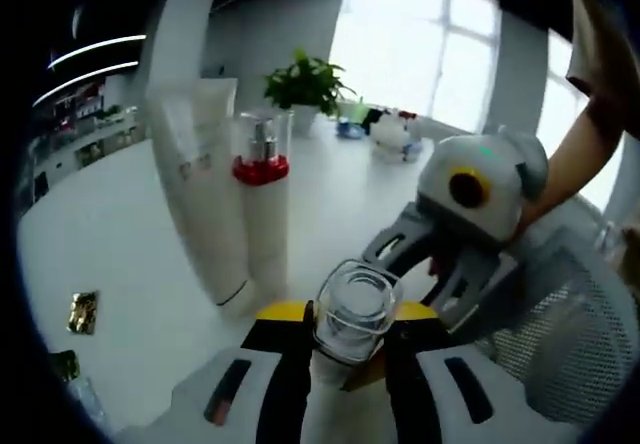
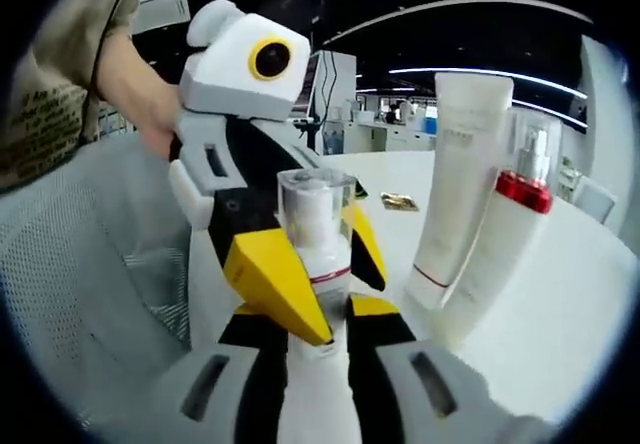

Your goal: Arrange the skincare products in the storage area until every visible bottle or jar stands upright without overlapping.

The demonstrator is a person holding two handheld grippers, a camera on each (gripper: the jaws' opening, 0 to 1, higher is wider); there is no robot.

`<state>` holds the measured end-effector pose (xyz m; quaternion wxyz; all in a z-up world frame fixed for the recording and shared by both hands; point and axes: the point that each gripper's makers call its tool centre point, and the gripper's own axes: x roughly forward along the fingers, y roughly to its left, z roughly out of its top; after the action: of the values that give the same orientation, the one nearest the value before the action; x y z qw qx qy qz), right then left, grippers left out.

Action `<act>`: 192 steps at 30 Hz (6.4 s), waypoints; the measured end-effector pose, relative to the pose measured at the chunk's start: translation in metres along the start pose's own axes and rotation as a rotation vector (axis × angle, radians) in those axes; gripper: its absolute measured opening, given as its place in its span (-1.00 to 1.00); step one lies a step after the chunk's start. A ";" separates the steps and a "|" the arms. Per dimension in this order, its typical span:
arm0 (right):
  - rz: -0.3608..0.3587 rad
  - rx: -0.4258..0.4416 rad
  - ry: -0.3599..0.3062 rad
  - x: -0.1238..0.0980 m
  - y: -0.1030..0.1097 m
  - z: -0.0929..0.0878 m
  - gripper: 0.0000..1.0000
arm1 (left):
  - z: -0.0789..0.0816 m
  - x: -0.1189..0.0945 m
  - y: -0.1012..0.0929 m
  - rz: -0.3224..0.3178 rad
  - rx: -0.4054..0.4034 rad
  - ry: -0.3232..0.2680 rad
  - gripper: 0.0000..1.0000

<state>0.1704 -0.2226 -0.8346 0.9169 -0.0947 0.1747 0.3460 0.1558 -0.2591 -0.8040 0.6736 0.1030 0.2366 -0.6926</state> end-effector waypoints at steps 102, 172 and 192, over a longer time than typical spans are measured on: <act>-0.132 0.097 0.164 -0.057 -0.004 0.017 0.25 | -0.041 -0.083 0.005 0.087 -0.178 0.089 0.71; -0.081 0.178 0.301 0.057 0.057 0.065 0.59 | -0.059 -0.229 0.029 0.279 -0.334 -0.119 0.87; 0.036 0.082 0.398 0.151 0.059 0.055 0.10 | -0.060 -0.233 0.038 0.315 -0.370 -0.133 0.86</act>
<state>0.2504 -0.0723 -0.8455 0.8611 -0.1205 0.3680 0.3293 0.1988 -0.0243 -0.7557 0.7947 -0.0322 0.2953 -0.5294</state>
